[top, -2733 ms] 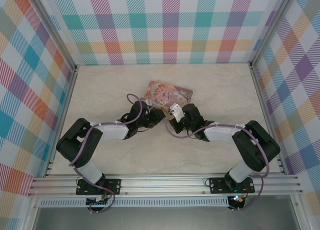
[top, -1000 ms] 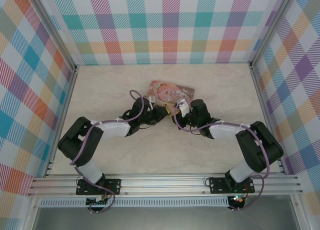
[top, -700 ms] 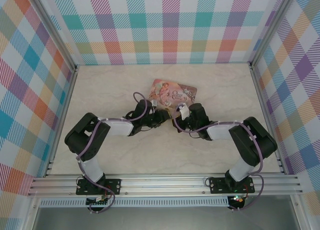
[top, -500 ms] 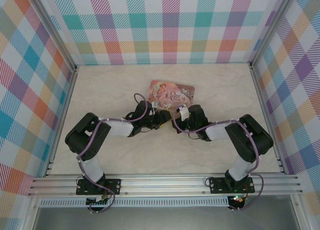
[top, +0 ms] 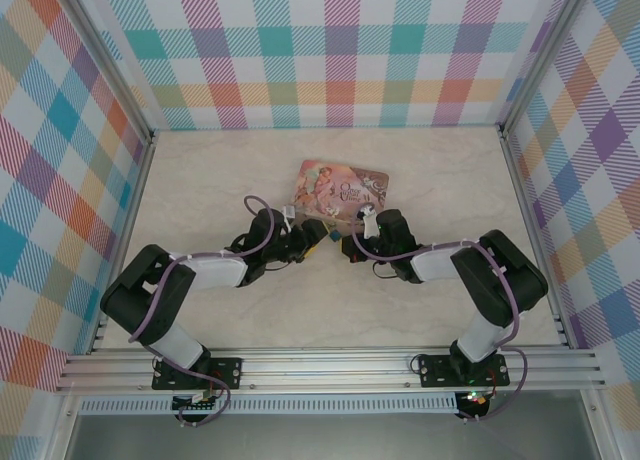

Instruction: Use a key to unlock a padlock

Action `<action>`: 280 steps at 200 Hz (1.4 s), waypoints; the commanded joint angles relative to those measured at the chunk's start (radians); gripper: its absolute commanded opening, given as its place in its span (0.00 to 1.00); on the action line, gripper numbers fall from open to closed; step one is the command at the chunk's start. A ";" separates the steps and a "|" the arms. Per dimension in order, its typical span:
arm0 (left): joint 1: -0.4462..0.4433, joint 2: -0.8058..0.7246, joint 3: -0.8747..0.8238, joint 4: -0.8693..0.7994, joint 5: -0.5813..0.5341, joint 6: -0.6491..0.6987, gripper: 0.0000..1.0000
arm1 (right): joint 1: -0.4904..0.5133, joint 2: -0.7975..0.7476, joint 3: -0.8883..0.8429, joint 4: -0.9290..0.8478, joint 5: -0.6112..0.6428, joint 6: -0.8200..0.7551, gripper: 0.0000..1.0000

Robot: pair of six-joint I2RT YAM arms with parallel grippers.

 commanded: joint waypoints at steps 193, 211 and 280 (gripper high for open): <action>-0.045 0.216 0.050 0.267 0.009 -0.143 0.29 | 0.058 -0.040 0.006 0.066 -0.016 0.248 0.06; -0.047 0.212 0.049 0.268 0.004 -0.140 0.23 | 0.059 -0.042 0.006 0.067 -0.015 0.251 0.06; -0.047 0.175 0.046 0.219 -0.016 -0.117 0.00 | 0.052 -0.121 -0.021 -0.011 0.033 0.202 0.30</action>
